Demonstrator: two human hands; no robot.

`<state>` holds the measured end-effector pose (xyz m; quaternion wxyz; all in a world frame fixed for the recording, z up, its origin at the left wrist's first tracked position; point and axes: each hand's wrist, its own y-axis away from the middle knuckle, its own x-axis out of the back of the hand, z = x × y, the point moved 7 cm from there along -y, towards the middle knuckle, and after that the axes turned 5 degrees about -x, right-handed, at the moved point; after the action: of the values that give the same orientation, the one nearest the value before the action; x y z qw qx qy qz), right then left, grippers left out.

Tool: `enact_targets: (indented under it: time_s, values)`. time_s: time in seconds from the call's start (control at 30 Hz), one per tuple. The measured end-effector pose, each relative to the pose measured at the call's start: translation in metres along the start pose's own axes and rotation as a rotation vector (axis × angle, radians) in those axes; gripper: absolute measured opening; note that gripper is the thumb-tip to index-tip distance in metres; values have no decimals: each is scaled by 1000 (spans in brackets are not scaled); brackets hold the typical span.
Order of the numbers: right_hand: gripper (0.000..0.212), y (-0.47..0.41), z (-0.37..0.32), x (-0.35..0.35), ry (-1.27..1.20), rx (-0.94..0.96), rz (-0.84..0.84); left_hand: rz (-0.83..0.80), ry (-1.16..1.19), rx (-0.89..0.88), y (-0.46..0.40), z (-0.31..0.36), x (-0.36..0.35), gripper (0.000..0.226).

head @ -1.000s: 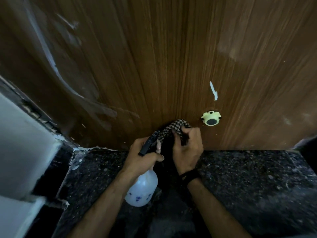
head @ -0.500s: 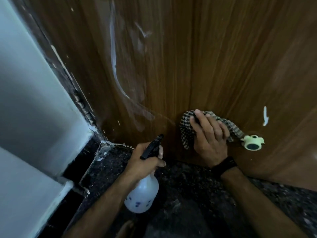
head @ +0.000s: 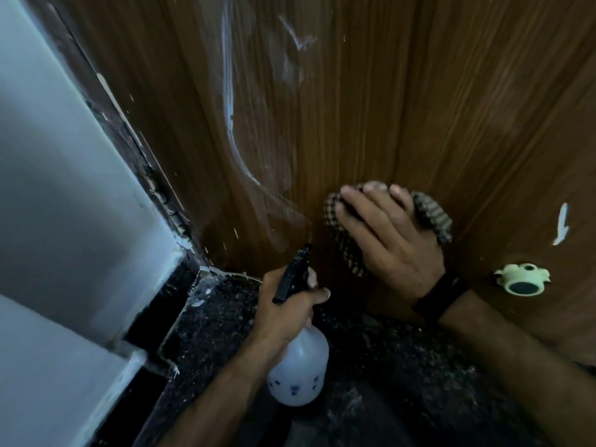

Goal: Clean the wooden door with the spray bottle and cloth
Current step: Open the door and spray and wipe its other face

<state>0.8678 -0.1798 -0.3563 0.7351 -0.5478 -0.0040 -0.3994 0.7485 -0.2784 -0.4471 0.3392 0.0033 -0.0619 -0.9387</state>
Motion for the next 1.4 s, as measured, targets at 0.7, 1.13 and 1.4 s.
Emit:
enact_targets:
  time_s: [0.7,1.13,1.4]
  values:
    - [41,-47,-64,-33,63,355,-116,85,-9,-99,22,35,68,23]
    - [43,-13,-46,-18,8,328,-248,112,-33,23,21,15,42,32]
    - [42,-25,-40,-18,-17,347,-224,86,47,38,11,10,42,31]
